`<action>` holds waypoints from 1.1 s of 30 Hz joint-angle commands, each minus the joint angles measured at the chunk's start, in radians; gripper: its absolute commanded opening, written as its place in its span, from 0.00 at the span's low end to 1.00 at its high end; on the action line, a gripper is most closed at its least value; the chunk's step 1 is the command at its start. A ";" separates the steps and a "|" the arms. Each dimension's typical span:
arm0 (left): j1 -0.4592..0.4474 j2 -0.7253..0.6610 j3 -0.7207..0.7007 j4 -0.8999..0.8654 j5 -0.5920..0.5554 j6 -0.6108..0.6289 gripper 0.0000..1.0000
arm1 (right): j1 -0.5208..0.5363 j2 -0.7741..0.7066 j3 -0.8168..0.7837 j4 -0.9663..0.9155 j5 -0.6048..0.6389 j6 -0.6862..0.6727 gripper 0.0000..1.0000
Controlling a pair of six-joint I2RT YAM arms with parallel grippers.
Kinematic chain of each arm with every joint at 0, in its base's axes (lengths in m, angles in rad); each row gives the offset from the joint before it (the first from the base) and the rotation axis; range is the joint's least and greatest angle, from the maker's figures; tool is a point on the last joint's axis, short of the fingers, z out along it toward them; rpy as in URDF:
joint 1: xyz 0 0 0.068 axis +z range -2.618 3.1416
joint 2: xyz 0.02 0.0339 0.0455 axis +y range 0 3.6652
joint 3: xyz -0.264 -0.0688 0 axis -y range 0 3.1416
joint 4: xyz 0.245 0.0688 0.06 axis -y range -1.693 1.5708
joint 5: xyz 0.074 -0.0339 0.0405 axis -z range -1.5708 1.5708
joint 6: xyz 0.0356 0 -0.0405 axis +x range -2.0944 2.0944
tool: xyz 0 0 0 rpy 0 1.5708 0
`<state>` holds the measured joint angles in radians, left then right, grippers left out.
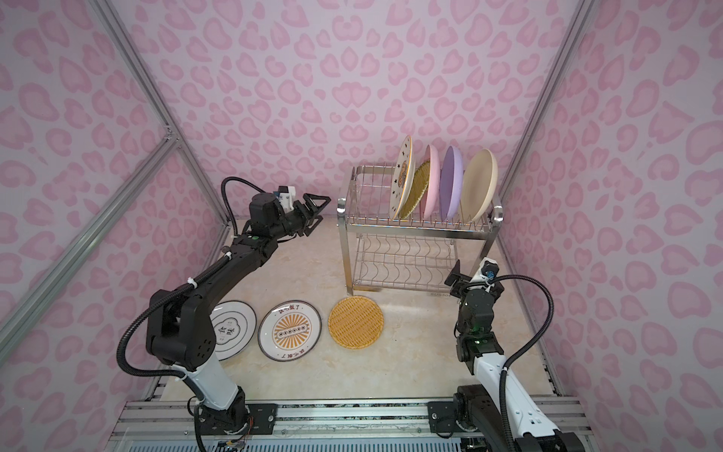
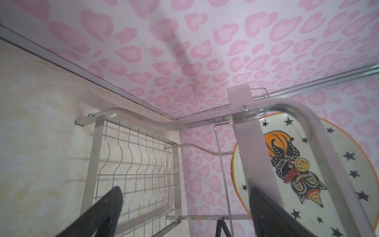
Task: Load plates into a dish rack
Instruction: Move the dish rack to the top-center of the table.
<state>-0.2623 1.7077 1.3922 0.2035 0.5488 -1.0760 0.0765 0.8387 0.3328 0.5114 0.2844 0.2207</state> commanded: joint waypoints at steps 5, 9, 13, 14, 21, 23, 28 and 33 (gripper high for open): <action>0.019 -0.311 -0.230 -0.147 -0.090 0.116 0.98 | 0.007 -0.134 0.035 -0.246 -0.163 0.120 0.99; 0.023 -0.493 -0.360 -0.304 -0.132 0.172 0.97 | 0.020 -0.170 0.057 -0.347 -0.200 0.180 0.99; 0.024 -0.683 -0.491 -0.486 -0.182 0.178 0.97 | 0.027 -0.177 0.070 -0.406 -0.302 0.236 0.99; 0.025 -0.732 -0.516 -0.539 -0.208 0.173 0.98 | 0.035 -0.178 0.070 -0.409 -0.330 0.237 0.99; 0.038 -0.995 -0.607 -0.943 -0.375 0.174 0.98 | 0.194 -0.177 0.081 -0.439 -0.361 0.223 0.99; 0.045 -1.043 -0.650 -1.004 -0.368 0.146 0.99 | 0.245 -0.164 0.089 -0.444 -0.356 0.218 0.99; 0.047 -1.184 -0.731 -1.155 -0.398 0.080 0.99 | 0.312 -0.144 0.085 -0.445 -0.342 0.216 0.99; 0.048 -1.290 -0.798 -1.273 -0.434 0.008 0.94 | 0.320 -0.148 0.070 -0.431 -0.346 0.237 0.99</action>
<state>-0.2153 0.4484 0.6331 -0.9585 0.1486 -1.0069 0.3927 0.6937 0.4129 0.0696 -0.0624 0.4423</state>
